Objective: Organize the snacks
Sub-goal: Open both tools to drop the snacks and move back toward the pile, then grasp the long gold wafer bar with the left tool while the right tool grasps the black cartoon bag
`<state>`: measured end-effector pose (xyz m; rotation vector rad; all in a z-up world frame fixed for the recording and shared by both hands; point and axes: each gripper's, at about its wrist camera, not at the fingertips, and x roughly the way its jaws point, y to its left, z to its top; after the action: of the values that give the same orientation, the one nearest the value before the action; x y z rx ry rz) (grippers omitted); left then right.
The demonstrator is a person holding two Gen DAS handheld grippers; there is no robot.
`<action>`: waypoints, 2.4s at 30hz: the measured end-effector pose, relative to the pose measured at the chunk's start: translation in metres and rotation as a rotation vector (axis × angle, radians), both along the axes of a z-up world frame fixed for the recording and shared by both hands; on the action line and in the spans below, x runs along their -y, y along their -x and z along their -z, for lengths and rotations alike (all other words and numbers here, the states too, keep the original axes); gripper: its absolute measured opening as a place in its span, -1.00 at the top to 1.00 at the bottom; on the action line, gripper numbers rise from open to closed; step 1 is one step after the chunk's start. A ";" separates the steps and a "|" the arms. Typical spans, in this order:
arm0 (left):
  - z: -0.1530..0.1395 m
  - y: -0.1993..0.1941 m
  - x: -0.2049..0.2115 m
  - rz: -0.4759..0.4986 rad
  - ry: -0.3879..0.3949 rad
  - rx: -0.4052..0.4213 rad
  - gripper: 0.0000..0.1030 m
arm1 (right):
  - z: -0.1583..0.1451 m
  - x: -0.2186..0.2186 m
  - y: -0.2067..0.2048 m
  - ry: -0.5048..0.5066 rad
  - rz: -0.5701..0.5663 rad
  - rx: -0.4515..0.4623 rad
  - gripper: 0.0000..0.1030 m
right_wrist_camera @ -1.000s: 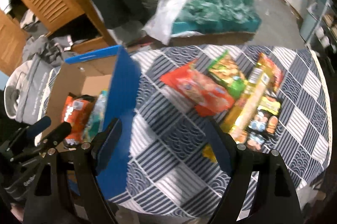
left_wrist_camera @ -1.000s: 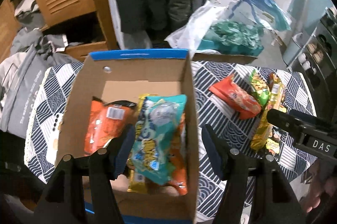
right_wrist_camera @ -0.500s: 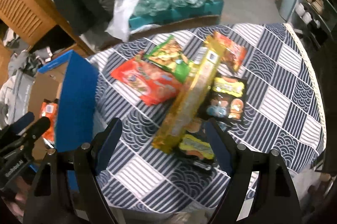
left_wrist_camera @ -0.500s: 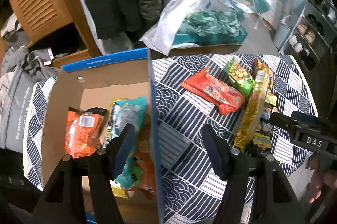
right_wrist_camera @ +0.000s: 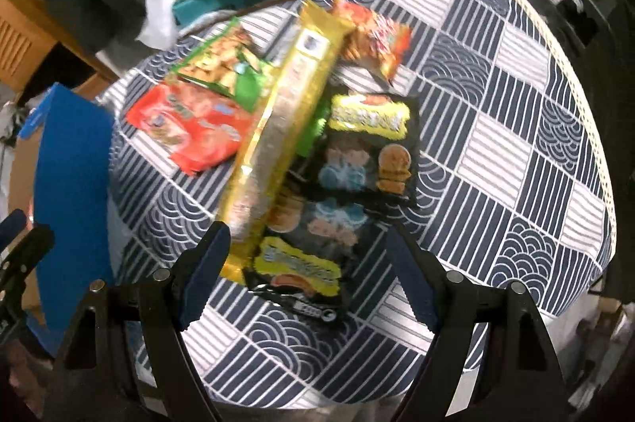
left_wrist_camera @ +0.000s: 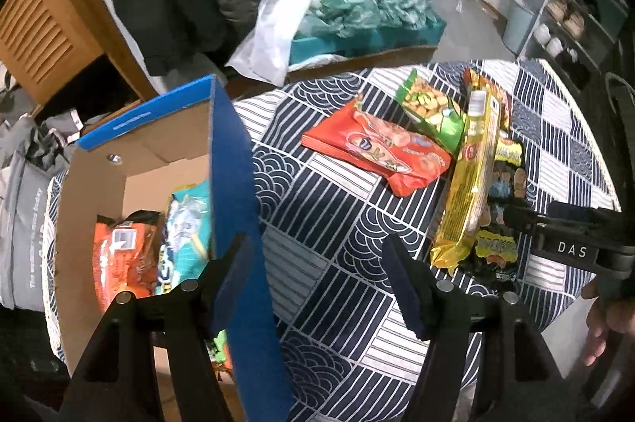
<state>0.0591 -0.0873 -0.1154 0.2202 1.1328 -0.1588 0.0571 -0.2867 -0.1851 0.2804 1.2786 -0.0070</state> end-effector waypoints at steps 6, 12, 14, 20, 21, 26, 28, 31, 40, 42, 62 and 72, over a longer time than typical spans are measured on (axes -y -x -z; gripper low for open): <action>0.016 -0.004 0.014 0.028 -0.030 -0.022 -0.33 | 0.022 0.003 -0.003 -0.013 0.001 -0.045 -0.58; 0.029 -0.009 0.022 0.031 -0.039 -0.049 -0.33 | 0.042 -0.001 -0.006 -0.040 -0.011 -0.078 -0.58; 0.031 -0.012 0.023 0.030 -0.039 -0.056 -0.33 | 0.049 -0.003 -0.007 -0.034 -0.018 -0.090 -0.58; 0.039 -0.018 0.026 0.025 -0.029 -0.080 -0.33 | 0.063 -0.003 -0.005 -0.021 -0.020 -0.119 -0.59; 0.040 -0.019 0.028 0.025 -0.024 -0.084 -0.33 | 0.062 -0.001 -0.004 -0.016 -0.019 -0.118 -0.59; 0.044 -0.023 0.039 0.040 -0.015 -0.099 -0.33 | 0.060 0.015 0.003 0.020 -0.004 -0.121 -0.59; 0.045 -0.025 0.046 0.051 -0.010 -0.105 -0.33 | 0.061 0.021 0.004 0.011 0.005 -0.124 -0.60; 0.046 -0.025 0.056 0.069 -0.006 -0.108 -0.33 | 0.060 0.037 0.010 0.023 0.012 -0.123 -0.65; 0.053 -0.029 0.073 0.089 -0.019 -0.122 -0.34 | 0.050 0.058 0.019 -0.047 0.036 -0.052 -0.67; 0.053 -0.030 0.073 0.086 -0.016 -0.121 -0.33 | 0.059 0.050 0.011 -0.049 0.025 -0.070 -0.67; 0.064 -0.045 0.130 0.125 0.003 -0.122 -0.49 | 0.066 0.072 0.017 0.001 0.038 -0.063 -0.25; 0.075 -0.049 0.157 0.160 -0.036 -0.076 -0.34 | 0.042 0.091 0.022 -0.008 0.060 -0.030 -0.25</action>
<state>0.1082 -0.2448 -0.1899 0.3402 1.1946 -0.2909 0.0352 -0.3780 -0.2273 0.3264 1.3003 -0.0580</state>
